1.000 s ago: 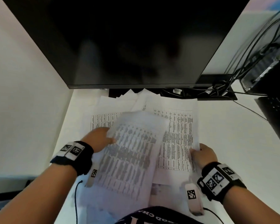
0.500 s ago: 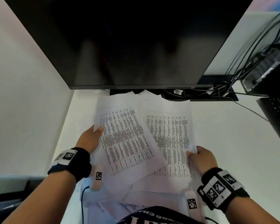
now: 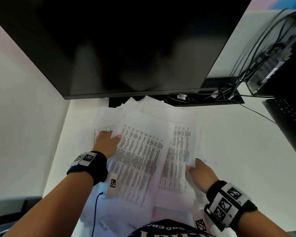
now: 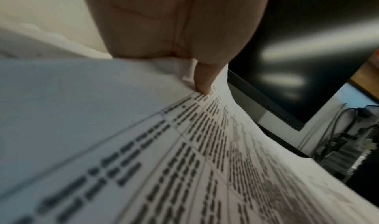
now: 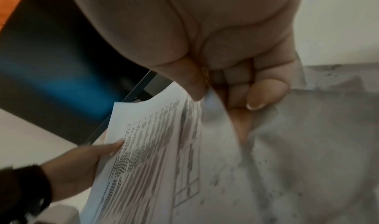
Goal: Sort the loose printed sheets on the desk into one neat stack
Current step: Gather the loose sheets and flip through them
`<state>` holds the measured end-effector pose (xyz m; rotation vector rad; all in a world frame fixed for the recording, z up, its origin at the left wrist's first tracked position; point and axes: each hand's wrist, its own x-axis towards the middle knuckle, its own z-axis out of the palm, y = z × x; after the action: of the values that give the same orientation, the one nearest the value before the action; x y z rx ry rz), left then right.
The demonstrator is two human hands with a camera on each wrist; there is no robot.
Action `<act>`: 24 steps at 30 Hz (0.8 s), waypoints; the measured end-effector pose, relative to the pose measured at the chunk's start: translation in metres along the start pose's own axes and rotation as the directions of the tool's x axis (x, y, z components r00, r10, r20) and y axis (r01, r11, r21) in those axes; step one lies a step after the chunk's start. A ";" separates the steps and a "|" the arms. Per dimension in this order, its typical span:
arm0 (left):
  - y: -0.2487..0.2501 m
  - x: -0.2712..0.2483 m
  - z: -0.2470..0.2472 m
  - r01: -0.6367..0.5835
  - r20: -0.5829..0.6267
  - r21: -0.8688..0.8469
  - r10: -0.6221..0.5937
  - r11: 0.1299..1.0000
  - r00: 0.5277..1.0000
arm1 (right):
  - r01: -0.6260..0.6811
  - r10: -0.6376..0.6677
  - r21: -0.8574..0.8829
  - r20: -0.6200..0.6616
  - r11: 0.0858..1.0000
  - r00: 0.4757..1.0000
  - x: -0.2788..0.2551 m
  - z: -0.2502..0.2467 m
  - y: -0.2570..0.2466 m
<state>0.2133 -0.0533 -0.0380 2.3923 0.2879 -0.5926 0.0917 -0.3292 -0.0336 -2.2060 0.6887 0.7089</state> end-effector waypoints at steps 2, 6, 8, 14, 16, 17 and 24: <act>0.005 0.000 0.011 -0.001 0.031 -0.133 0.005 0.991 1.000 | 0.012 -0.004 -0.073 0.113 0.997 0.994 0.004 0.008 -0.001; 0.016 -0.011 0.034 -0.016 0.049 -0.267 0.030 0.963 0.998 | 0.048 -0.034 -0.113 0.128 0.992 0.991 0.005 0.016 -0.006; 0.019 -0.017 0.042 -0.030 0.087 -0.252 0.053 0.967 0.995 | 0.048 -0.033 -0.100 0.144 0.994 0.989 0.007 0.017 -0.007; 0.010 -0.028 0.044 -0.063 0.114 -0.177 0.084 0.982 0.990 | 0.015 -0.020 0.061 0.074 0.998 0.997 0.006 0.013 -0.003; 0.006 -0.033 0.038 -0.083 0.062 -0.227 0.099 0.970 0.993 | 0.034 -0.036 0.131 0.015 0.991 0.999 0.007 0.008 0.000; 0.004 -0.036 0.034 -0.089 0.052 -0.261 0.106 0.961 0.993 | 0.052 -0.050 0.134 -0.018 0.990 0.999 0.006 0.005 0.000; 0.015 -0.068 0.010 -0.167 0.097 -0.502 0.246 0.849 0.964 | 0.308 -0.268 0.378 -0.155 0.873 0.951 -0.007 -0.012 -0.016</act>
<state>0.1554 -0.0747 -0.0038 1.8413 0.0901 -0.5289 0.1004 -0.3271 -0.0146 -1.9134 0.4829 0.2767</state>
